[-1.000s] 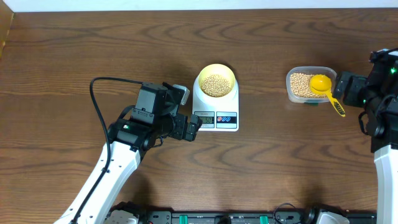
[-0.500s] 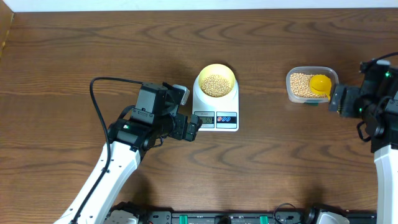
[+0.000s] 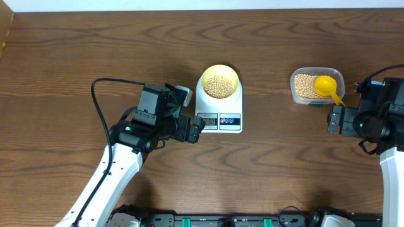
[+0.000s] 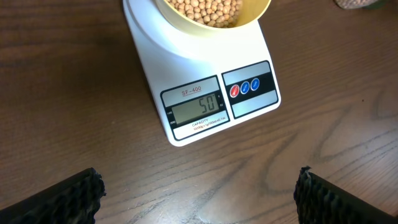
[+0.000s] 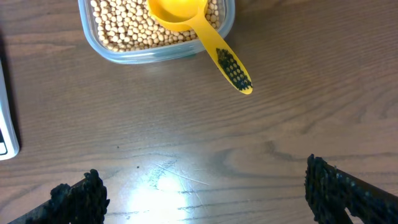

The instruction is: Scoop item into bowl and weigh 50g on scale

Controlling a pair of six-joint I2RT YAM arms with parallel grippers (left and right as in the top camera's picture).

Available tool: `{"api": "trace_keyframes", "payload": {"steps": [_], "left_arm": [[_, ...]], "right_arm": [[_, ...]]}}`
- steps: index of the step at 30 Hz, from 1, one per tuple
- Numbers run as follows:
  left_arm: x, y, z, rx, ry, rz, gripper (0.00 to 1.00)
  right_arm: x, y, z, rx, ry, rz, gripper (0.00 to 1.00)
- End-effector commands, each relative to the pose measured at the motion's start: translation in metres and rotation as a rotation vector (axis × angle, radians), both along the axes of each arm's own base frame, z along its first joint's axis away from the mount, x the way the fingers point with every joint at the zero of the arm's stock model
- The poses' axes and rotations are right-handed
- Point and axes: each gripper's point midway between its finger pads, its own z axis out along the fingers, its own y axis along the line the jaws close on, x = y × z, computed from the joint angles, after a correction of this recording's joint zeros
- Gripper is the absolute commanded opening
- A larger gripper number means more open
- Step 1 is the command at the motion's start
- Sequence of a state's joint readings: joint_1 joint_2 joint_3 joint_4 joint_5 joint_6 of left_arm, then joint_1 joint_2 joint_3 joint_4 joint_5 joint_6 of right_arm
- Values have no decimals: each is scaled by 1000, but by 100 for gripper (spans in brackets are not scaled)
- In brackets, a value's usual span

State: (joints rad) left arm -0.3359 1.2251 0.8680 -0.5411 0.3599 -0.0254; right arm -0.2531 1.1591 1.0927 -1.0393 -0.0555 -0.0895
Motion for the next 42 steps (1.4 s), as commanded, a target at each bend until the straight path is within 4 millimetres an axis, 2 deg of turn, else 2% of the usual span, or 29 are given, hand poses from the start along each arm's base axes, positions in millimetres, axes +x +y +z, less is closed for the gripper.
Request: {"api": "trace_keyframes", "payload": {"steps": [1,13,18,22,26,29,36,42], "left_arm": [[1,1,-1,9,-4,2,100],[1,1,-1,9,-4,2,100],[1,1,-1,9,-4,2,100],[1,1,-1,9,-4,2,100],[1,1,-1,9,-4,2,100],[1,1,-1,9,-4,2,100],[1,1,-1,9,-4,2,100],[1,1,-1,9,-4,2,100]], "right_arm": [[0,-2,2,-5,-3,3,99],[0,-1,3,-6,-8,5,99],[-7,2,12,-13,-32,8,99],[-18,6,35,-42,-118,21,99],[-26,29,62,-76,-246,117,99],[-29,40,72,-108,-326,170,99],[-39,53,68,-148,-504,215,99],[-42,51,51,-172,-664,199,99]]}}
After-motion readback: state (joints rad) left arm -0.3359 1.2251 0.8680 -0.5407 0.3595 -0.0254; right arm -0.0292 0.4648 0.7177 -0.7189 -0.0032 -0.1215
